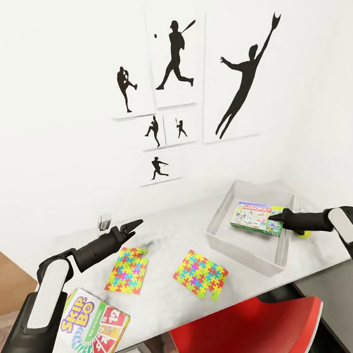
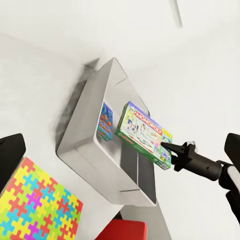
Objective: Put all the toys in the child's room - the three board games (two on the bed and one on the table), the two jigsaw puzzles on the table, and the tennis ball on the table - inside the toy box on the table in the child's room.
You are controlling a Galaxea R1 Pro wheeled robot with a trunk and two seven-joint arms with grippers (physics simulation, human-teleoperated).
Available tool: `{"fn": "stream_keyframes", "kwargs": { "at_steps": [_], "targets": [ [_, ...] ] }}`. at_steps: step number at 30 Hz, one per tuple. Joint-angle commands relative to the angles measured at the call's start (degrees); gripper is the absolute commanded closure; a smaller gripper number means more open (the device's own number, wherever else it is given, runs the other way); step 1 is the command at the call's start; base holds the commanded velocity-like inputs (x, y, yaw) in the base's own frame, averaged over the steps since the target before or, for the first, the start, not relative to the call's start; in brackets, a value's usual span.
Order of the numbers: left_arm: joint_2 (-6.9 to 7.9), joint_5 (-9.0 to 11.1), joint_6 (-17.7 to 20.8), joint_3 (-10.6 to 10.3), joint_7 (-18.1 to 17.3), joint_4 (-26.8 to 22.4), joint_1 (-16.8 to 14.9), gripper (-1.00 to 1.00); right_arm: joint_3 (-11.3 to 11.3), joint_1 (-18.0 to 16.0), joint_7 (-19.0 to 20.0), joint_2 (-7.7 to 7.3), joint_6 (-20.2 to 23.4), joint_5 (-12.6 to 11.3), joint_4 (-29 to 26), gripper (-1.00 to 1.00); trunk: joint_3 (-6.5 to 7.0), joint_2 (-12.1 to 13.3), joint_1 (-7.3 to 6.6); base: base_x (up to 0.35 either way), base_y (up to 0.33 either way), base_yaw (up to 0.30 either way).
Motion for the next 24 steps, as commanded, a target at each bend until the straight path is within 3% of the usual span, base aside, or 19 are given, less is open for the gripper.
{"fn": "stream_keyframes", "kwargs": {
  "at_steps": [1, 11, 24],
  "targets": [
    [-0.01, -0.4, 0.3, 0.1, -0.4, 0.0, -0.1, -1.00, -0.1, -0.6, 0.3, 0.02, 0.2, 0.6, 0.8, 1.00, -0.12, -0.1, 0.03, 0.000, 0.000, 0.000],
    [-0.01, -0.4, 0.3, 0.1, -0.4, 0.0, -0.1, -1.00, 0.3, -2.4, -0.8, 0.10, 0.2, 0.6, 4.0, 1.00, -0.12, -0.1, 0.03, 0.000, 0.000, 0.000],
    [0.07, -0.4, 0.3, 0.1, -0.4, 0.0, -0.1, -1.00, 4.0, -2.5, -0.8, 0.19, 0.2, 0.3, 4.6, 1.00, -0.12, -0.1, 0.03, 0.000, 0.000, 0.000]
  ]
}}
